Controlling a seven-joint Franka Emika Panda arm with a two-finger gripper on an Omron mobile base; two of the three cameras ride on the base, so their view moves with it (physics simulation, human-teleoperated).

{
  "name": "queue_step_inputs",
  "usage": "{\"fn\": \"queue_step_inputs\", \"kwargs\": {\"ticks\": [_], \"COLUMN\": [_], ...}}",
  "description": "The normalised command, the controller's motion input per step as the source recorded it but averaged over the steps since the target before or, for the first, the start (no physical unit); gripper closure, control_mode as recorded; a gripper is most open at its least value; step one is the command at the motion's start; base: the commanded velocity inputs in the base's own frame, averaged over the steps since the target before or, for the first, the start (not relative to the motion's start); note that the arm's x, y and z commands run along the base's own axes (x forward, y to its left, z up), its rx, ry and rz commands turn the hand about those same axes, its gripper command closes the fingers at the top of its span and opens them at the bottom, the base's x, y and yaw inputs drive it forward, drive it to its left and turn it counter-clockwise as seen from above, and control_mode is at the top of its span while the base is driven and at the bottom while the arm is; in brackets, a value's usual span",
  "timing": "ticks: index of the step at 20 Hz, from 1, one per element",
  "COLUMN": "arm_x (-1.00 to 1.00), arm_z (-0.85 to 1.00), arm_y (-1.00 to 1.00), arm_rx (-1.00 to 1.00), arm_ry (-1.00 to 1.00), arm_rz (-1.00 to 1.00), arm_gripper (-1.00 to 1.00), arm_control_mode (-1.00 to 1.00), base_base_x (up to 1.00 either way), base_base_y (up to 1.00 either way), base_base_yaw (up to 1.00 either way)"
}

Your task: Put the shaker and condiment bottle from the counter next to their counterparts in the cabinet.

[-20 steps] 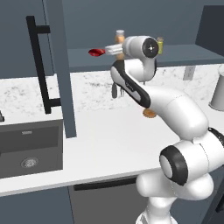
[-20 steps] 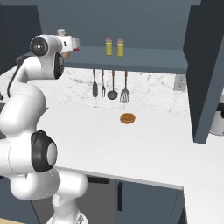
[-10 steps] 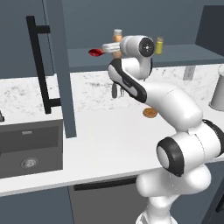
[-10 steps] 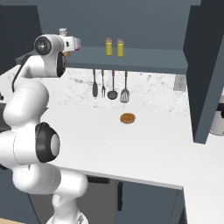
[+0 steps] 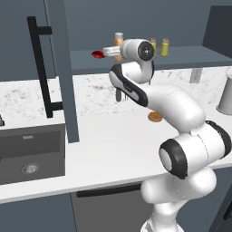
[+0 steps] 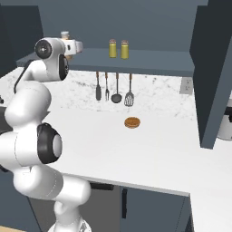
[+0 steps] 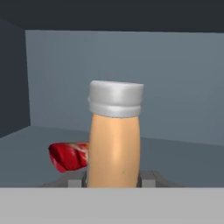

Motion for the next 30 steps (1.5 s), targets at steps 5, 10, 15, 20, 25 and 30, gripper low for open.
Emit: {"fn": "queue_step_inputs", "kwargs": {"ticks": [5,10,15,20,25,30], "arm_x": [0.07,0.16,0.16,0.11,0.03,0.0], "arm_z": [-0.03,0.0,-0.07,-0.03,-0.01,0.0], "arm_y": [0.1,0.08,0.05,0.0,0.0,0.0], "arm_rx": [0.0,0.0,0.0,0.0,0.02,0.04], "arm_ry": [0.0,0.0,0.0,0.0,0.0,0.0], "arm_rz": [-0.09,-0.08,-0.03,-0.02,-0.02,-0.02], "arm_gripper": [1.0,1.0,1.0,1.0,-1.0,-1.0], "arm_control_mode": [-1.0,-1.0,-1.0,-1.0,-1.0,-1.0], "base_base_x": [0.0,0.0,0.0,0.0,0.0,0.0], "base_base_y": [0.0,0.0,0.0,0.0,0.0,0.0], "base_base_yaw": [0.0,0.0,0.0,0.0,0.0,0.0]}}
